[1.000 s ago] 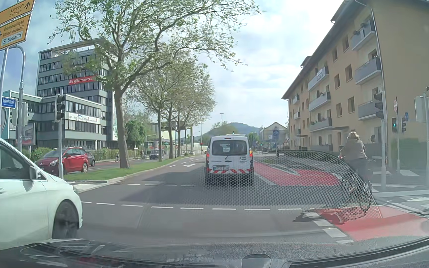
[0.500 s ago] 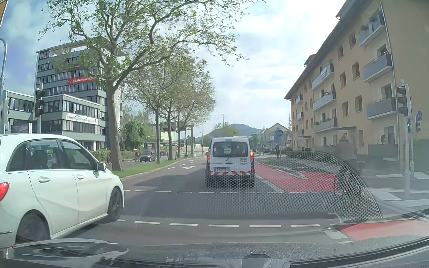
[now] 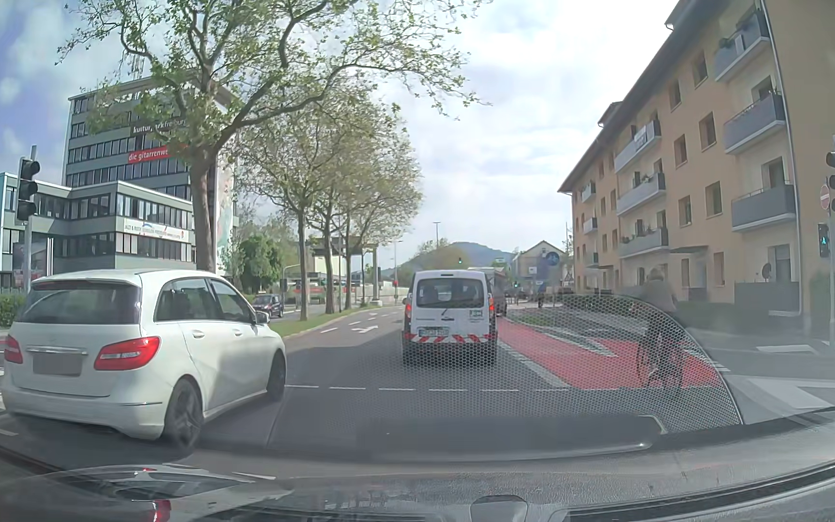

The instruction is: Follow the waypoints while adhering to traffic rules and regulations

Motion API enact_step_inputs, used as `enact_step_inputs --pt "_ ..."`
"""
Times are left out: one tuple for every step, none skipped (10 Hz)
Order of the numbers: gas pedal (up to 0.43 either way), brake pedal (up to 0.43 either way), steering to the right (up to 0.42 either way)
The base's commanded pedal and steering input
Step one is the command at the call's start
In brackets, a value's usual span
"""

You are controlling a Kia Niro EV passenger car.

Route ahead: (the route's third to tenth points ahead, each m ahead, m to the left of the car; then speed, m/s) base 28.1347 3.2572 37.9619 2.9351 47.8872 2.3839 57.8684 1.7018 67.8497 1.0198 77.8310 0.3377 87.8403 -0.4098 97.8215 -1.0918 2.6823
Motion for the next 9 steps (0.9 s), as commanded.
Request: enact_step_inputs --pt "0.197 0.000 -0.015" --pt "0.240 0.000 -0.015" --pt "0.268 0.000 -0.015" --pt "0.311 0.000 -0.015" --pt "0.331 0.000 -0.011" --pt "0.339 0.000 -0.002" --pt "0.339 0.000 0.000" --pt "0.339 0.000 -0.001" --pt "0.339 0.000 -0.001"
